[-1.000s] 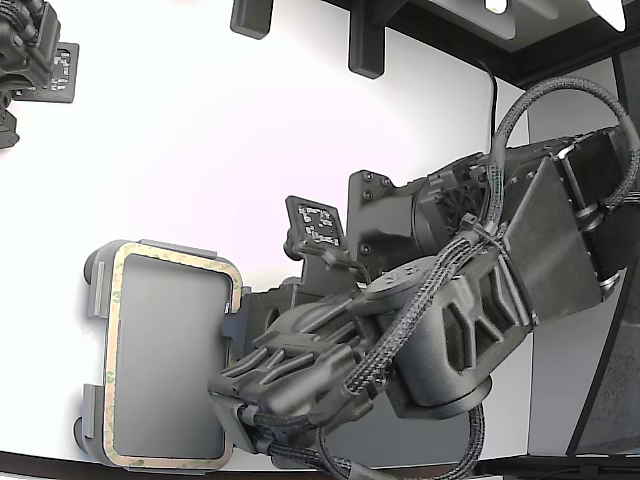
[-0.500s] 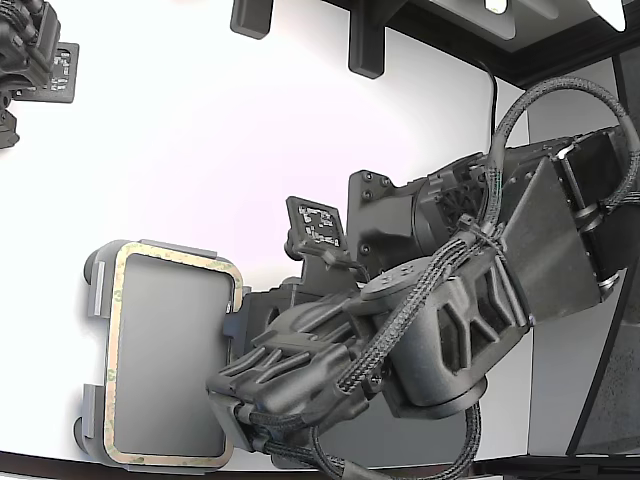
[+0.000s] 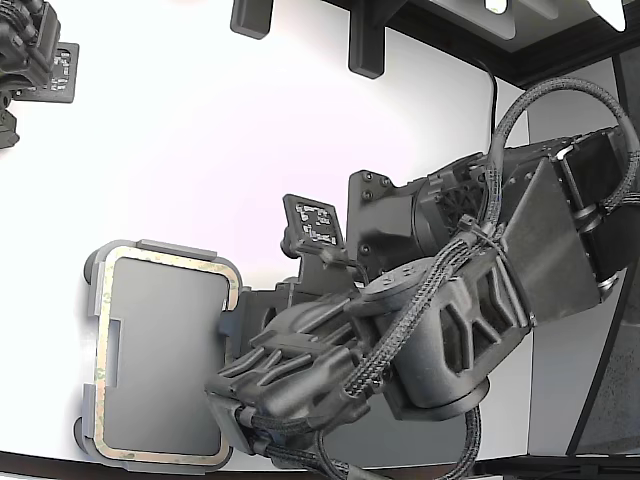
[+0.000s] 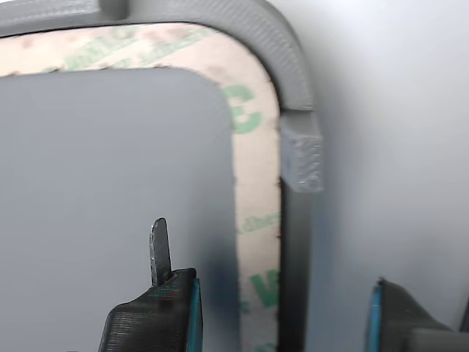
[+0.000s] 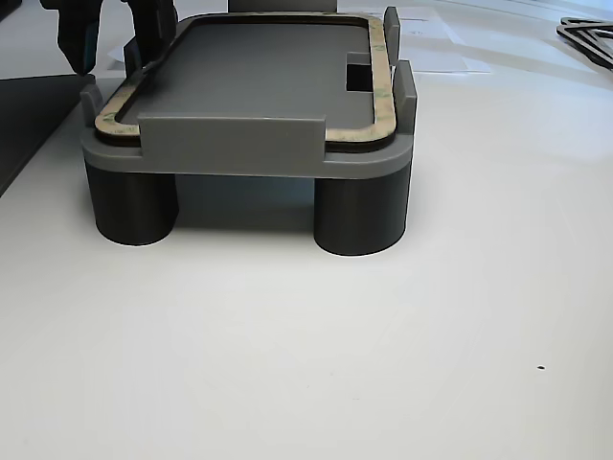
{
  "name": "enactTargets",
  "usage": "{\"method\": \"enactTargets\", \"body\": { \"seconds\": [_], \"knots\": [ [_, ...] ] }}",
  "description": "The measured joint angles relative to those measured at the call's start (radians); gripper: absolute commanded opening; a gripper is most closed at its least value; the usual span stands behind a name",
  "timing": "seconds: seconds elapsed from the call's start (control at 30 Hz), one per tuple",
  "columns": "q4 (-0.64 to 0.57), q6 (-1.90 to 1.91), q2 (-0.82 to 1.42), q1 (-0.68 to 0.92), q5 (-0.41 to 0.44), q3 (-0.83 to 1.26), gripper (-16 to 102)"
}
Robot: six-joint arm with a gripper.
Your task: Move top rectangular frame to the holder.
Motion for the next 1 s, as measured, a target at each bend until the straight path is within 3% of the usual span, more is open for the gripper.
{"method": "enactTargets", "body": {
  "seconds": [0.37, 0.57, 0.63, 0.83, 1.0],
  "knots": [
    [-0.041, -0.186, 0.058, 0.078, 0.364, -0.146, 100],
    [-0.14, -0.488, 0.244, 0.089, 0.52, -0.048, 100],
    [-0.23, -0.64, 0.342, 0.066, 0.523, 0.048, 100],
    [-0.557, -1.149, 0.735, -0.06, 0.4, 0.472, 100],
    [-0.655, -1.523, 1.066, -0.176, 0.313, 0.795, 100]
  ]
}}
